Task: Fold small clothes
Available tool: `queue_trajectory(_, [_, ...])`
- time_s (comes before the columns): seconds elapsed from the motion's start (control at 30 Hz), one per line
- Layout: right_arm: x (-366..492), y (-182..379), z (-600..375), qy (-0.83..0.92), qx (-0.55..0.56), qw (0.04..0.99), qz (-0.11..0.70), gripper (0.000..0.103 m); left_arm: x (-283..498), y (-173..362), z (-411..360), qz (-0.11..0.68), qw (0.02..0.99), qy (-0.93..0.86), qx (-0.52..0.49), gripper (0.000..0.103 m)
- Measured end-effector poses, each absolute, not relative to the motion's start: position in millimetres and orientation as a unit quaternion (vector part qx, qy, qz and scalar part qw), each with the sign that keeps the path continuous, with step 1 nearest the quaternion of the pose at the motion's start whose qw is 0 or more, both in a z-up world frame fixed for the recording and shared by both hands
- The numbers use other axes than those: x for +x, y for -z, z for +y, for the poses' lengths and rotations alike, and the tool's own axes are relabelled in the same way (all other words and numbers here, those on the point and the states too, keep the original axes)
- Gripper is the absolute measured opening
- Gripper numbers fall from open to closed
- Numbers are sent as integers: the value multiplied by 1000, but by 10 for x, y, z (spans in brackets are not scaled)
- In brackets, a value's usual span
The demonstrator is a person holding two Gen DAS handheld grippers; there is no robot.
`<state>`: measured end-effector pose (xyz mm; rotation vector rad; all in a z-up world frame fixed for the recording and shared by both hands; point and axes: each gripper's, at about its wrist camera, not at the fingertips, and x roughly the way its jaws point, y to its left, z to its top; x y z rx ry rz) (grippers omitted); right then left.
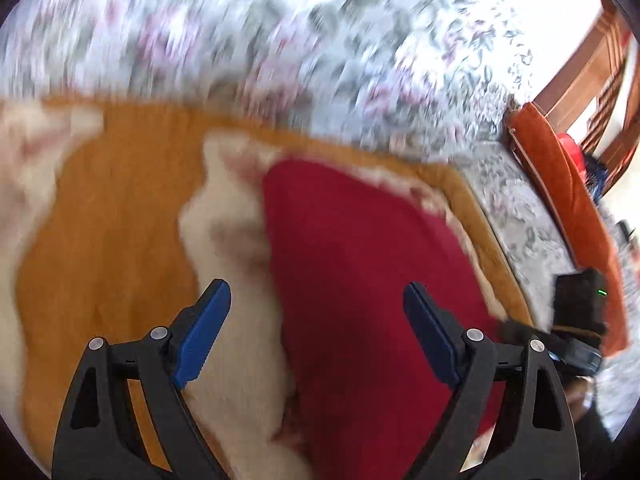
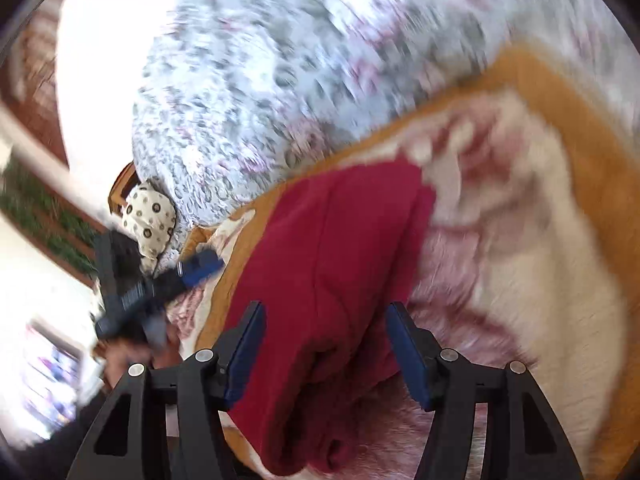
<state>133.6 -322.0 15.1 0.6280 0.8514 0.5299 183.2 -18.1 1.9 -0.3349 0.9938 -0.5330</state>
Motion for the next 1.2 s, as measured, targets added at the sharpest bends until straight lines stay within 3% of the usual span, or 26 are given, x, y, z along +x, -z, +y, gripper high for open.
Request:
queue_trajectory(0.27, [1518, 113, -3209, -295, 328, 808, 389, 67, 1861, 268, -236, 469, 794, 291, -256, 88])
queue_trajectory(0.3, [1504, 111, -3221, -314, 326, 805, 384, 62, 1875, 279, -218, 465, 790, 293, -271, 88])
queue_trajectory(0.33, [1502, 118, -3241, -314, 319, 808, 383, 50, 1895, 283, -187, 464, 788, 295, -277, 88])
queue_trajectory(0.4, [1517, 171, -3290, -279, 306, 825, 384, 49, 1890, 273, -204, 463, 790, 295, -275, 88])
queue_trajectory(0.53, [1466, 139, -3186, -275, 306, 833, 370, 53, 1865, 248, -225, 466, 797, 289, -253, 81])
queue_trajectory(0.7, [1384, 35, -3310, -236, 292, 852, 366, 53, 1858, 267, -202, 469, 791, 300, -253, 81])
queue_trajectory(0.9, [1435, 154, -3249, -256, 326, 830, 373, 62, 1883, 240, -306, 478, 801, 274, -235, 83])
queue_trajectory(0.93, [1469, 129, -3177, -277, 317, 828, 371, 67, 1879, 229, -341, 479, 804, 270, -224, 83])
queue_trajectory(1.0, [1513, 120, -3113, -287, 315, 825, 370, 66, 1874, 200, -397, 480, 811, 263, -209, 82])
queue_trajectory(1.03, [1523, 122, -3094, -281, 307, 830, 372, 58, 1866, 186, -408, 476, 811, 269, -208, 64])
queue_trajectory(1.13, [1434, 135, -3122, -257, 299, 842, 368, 42, 1845, 165, -382, 470, 812, 272, -215, 45])
queue_trajectory(1.2, [1353, 79, -3104, -253, 289, 849, 364, 37, 1823, 135, -356, 464, 812, 279, -220, 40])
